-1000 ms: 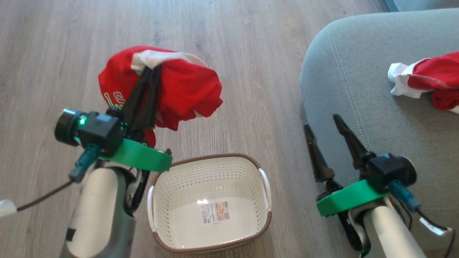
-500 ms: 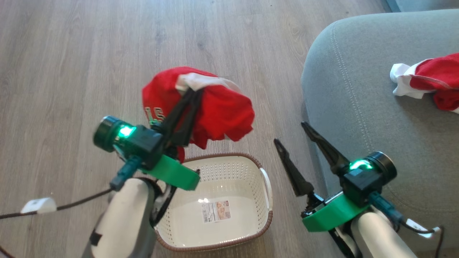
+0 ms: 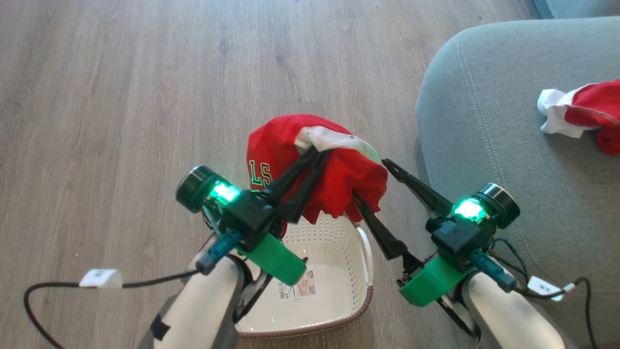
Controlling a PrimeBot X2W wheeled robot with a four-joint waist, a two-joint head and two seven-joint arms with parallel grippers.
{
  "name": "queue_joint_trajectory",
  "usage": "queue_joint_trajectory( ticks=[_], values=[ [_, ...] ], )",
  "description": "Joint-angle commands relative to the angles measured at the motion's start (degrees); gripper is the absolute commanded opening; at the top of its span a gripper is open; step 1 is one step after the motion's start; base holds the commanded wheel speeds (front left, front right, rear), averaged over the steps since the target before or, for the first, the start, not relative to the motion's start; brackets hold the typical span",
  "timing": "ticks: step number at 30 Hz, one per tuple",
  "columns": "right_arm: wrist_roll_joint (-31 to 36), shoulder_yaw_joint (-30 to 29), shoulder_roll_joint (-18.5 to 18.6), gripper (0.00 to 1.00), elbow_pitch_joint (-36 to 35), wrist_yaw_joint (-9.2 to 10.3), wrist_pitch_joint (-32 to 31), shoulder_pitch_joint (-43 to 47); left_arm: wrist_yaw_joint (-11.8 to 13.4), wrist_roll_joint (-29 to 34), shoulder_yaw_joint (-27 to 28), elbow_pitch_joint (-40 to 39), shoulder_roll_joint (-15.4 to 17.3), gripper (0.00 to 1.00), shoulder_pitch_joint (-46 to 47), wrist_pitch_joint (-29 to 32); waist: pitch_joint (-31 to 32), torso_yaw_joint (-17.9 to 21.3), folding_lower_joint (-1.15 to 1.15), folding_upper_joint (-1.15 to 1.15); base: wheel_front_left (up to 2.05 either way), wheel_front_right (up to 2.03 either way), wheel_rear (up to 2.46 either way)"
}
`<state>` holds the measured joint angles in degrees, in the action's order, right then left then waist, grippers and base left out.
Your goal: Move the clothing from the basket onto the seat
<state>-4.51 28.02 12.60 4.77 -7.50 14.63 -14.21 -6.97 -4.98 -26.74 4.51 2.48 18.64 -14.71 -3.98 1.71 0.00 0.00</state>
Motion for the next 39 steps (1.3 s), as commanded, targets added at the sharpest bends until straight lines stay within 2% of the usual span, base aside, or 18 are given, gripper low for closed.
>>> queue_joint_trajectory(
  ticks=[1,17,29,30,31,39],
  values=[
    [0.45,0.99,-0.03,1.00,-1.35,0.01,0.37,-2.33,-0.25,-0.05,1.17,-2.37,0.40,0.00,2.49,-0.29,0.01,-0.06,0.00,0.00,0.00,0.00,0.00],
    [0.74,8.32,1.73,1.00,4.31,0.01,0.37,-8.04,-0.50,0.75,-5.27,-2.90,0.98,0.00,3.67,-0.29,1.12,-0.75,0.00,0.00,0.00,0.00,0.00],
    [-1.12,11.26,1.42,1.00,3.60,0.01,0.37,-9.15,-0.51,-0.98,-7.07,-3.01,1.03,0.00,3.58,-0.29,1.76,-1.76,0.00,0.00,0.00,0.00,0.00],
    [-1.36,11.35,1.41,0.45,3.58,0.01,0.37,-9.10,-0.51,-1.02,-7.14,-2.96,1.06,0.00,3.56,-0.29,1.79,-1.82,0.00,0.00,0.00,0.00,0.00],
    [-1.44,11.38,1.44,0.00,3.53,0.01,0.37,-9.10,-0.51,-1.03,-7.20,-2.93,1.09,0.00,3.55,-0.29,1.79,-1.87,0.00,0.00,0.00,0.00,0.00],
    [-1.45,9.25,0.77,0.00,2.39,0.01,0.37,-8.27,-0.51,-1.12,-6.80,-2.78,1.18,0.00,3.46,-0.29,1.72,-2.11,0.00,0.00,0.00,0.00,0.00]
  ],
)
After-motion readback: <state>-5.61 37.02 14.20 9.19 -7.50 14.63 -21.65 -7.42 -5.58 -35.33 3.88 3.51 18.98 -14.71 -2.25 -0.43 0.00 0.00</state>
